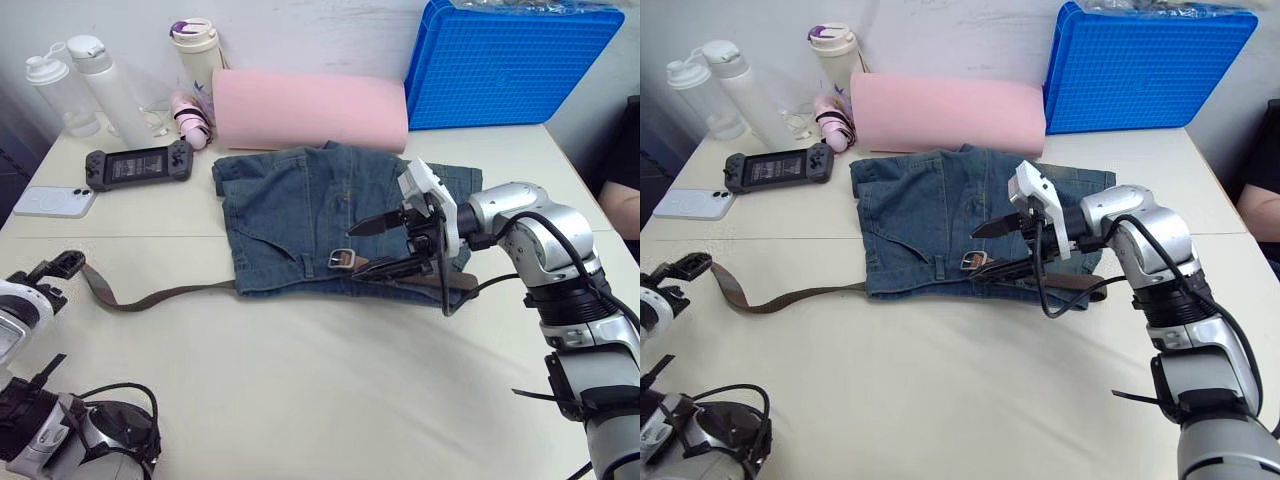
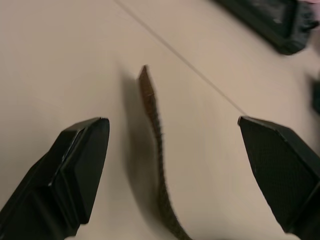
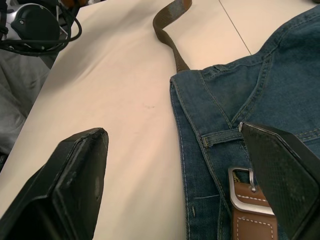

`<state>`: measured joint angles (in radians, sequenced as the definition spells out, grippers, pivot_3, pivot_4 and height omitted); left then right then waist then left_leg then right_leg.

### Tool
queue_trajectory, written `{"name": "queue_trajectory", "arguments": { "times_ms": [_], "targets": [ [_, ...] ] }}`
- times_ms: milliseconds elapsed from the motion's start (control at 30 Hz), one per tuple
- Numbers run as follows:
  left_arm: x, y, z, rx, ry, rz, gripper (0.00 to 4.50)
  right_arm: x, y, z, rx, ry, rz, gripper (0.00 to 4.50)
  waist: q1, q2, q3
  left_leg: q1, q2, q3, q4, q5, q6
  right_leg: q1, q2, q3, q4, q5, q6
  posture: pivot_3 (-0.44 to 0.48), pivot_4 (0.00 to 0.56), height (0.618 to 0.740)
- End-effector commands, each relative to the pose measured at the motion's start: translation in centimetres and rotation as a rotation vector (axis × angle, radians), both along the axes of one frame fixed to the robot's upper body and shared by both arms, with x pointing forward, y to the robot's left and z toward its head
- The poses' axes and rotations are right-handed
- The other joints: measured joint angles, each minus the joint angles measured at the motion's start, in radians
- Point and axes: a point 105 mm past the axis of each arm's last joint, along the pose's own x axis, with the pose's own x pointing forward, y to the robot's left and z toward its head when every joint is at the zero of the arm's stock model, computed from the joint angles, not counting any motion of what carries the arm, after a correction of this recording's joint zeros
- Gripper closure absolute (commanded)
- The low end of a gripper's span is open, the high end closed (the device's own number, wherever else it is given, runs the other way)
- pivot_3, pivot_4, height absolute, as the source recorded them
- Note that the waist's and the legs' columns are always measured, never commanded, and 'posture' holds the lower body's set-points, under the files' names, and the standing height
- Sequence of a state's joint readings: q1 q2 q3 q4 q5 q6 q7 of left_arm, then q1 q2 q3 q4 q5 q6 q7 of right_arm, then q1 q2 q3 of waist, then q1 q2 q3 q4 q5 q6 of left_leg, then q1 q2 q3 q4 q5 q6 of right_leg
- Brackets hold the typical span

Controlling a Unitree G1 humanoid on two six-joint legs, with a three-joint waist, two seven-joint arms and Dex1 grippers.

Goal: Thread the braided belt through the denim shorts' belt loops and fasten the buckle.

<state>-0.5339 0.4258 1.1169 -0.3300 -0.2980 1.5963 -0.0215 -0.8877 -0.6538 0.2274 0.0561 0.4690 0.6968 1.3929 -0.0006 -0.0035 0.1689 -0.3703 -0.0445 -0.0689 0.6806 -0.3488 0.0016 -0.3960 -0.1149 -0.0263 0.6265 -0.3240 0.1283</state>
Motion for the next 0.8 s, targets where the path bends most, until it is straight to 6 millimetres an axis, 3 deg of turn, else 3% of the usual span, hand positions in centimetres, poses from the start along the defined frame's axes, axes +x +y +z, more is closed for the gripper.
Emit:
{"name": "queue_trajectory", "arguments": {
  "times_ms": [33, 133, 233, 333, 400, 667, 800],
  "targets": [
    [0.1, 0.9, -0.6, 0.027, 0.03, 0.078, 0.02, -0.5, -0.1, 1.8, -0.011, -0.102, 0.011, 0.04, 0.0, -0.001, 0.0, 0.0, 0.0, 0.0, 0.0, 0.0, 0.0, 0.0, 0.0, 0.0, 0.0, 0.0, 0.0, 0.0, 0.15, 0.74],
    [0.6, 0.9, -1.9, 0.02, 0.068, 0.092, 0.87, -0.5, -0.4, 2.1, -0.022, -0.137, -0.014, 0.0, 0.0, -0.001, 0.0, 0.0, -0.001, -0.001, 0.0, 0.0, 0.0, -0.001, 0.0, -0.001, 0.0, 0.0, 0.0, 0.0, 0.15, 0.74],
    [0.7, 0.9, -2.2, 0.026, 0.076, 0.096, 2.21, -0.6, -0.6, 2.2, -0.021, -0.146, -0.027, 0.0, 0.0, -0.002, 0.0, 0.0, -0.001, -0.001, 0.0, 0.0, -0.001, -0.001, 0.0, -0.001, 0.0, 0.0, 0.0, 0.0, 0.15, 0.74],
    [1.5, 0.9, -1.8, 0.02, 0.021, 0.148, 3.71, -0.3, -1.2, 2.8, -0.02, -0.18, -0.084, 0.0, 0.0, -0.002, 0.0, 0.001, -0.001, -0.001, 0.0, -0.001, -0.001, -0.002, 0.0, -0.001, 0.0, 0.0, 0.0, 0.0, 0.15, 0.74],
    [2.4, 0.6, -0.4, 0.045, -0.061, 0.158, 4.47, -0.1, -1.4, 2.9, -0.026, -0.199, -0.113, 0.0, 0.002, -0.003, 0.001, 0.001, -0.001, -0.002, 0.001, -0.001, -0.002, -0.002, 0.0, -0.001, -0.001, 0.0, 0.0, 0.0, 0.15, 0.74],
    [6.2, -0.3, 11.6, 0.549, -0.411, 0.055, 4.47, 1.2, -2.2, 3.4, -0.032, -0.298, -0.223, 0.0, 0.001, -0.008, 0.002, 0.0, 0.0, -0.002, 0.001, -0.001, -0.002, -0.002, 0.0, -0.002, -0.001, 0.001, -0.001, 0.0, 0.15, 0.74],
    [7.3, -1.4, 16.0, 0.765, -0.514, -0.028, 4.47, 1.4, -2.5, 3.5, -0.029, -0.329, -0.256, 0.0, -0.001, -0.007, 0.002, 0.001, -0.001, -0.001, 0.0, -0.001, -0.002, -0.004, 0.0, -0.002, -0.001, 0.001, -0.001, 0.0, 0.15, 0.74]
  ]
}}
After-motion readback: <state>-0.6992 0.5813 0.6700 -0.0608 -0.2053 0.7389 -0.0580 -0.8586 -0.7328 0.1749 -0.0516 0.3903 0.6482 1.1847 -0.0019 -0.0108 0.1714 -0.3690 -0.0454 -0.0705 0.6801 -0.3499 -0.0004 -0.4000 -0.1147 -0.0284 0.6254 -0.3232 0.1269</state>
